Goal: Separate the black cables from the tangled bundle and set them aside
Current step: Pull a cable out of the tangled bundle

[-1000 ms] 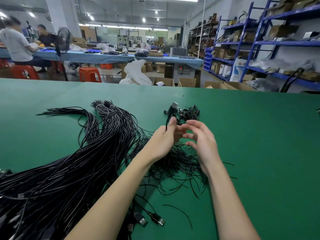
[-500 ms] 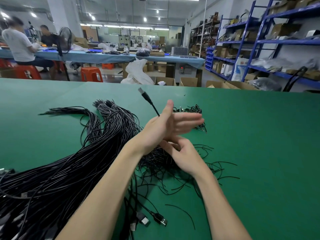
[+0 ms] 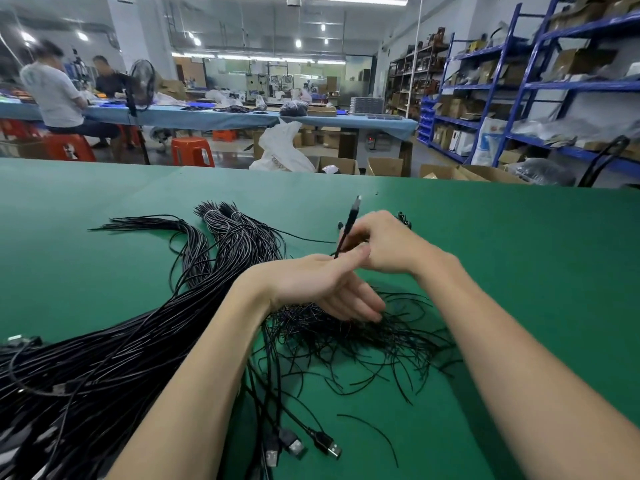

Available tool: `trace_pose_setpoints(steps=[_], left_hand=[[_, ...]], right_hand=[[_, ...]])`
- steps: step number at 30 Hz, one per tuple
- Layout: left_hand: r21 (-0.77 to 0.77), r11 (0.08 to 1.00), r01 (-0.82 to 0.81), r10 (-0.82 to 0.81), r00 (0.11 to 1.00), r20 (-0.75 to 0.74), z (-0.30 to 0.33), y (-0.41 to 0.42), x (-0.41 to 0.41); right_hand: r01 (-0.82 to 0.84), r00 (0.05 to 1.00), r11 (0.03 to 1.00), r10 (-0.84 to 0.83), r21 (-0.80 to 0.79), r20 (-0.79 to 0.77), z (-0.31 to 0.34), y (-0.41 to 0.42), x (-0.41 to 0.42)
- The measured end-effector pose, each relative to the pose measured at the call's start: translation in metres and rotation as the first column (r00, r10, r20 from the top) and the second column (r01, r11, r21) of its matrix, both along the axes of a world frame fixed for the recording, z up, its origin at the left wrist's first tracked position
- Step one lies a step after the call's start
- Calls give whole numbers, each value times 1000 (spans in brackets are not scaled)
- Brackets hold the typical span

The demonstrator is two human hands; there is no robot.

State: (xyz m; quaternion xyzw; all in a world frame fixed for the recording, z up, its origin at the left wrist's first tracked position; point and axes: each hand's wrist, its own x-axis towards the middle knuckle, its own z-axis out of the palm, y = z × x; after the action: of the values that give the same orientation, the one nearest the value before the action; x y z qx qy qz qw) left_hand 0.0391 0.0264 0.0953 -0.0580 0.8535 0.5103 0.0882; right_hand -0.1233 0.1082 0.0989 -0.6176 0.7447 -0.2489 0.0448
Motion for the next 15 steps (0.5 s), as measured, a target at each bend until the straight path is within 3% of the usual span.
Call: trace_pose_setpoints(steps=[3,7,11,15], left_hand=[[-53,983,-176,172,983,-68,-9,-4,-9],[35,946,-323,325,931,-165,-25,-13,-20],[177,907,-382,417,872,-257,-36,-23,-27],[270,888,-371,441,853,-280,-43,-35,-26]], right_hand=[[-14,999,1000,13,-20,-45,29,-9,-2],[-41,996,998,38,-40,-81,34,-14,7],[-48,995,993,57,-111,81,19,-10,13],[-14,913,986,80,-166,400,-12,-1,20]])
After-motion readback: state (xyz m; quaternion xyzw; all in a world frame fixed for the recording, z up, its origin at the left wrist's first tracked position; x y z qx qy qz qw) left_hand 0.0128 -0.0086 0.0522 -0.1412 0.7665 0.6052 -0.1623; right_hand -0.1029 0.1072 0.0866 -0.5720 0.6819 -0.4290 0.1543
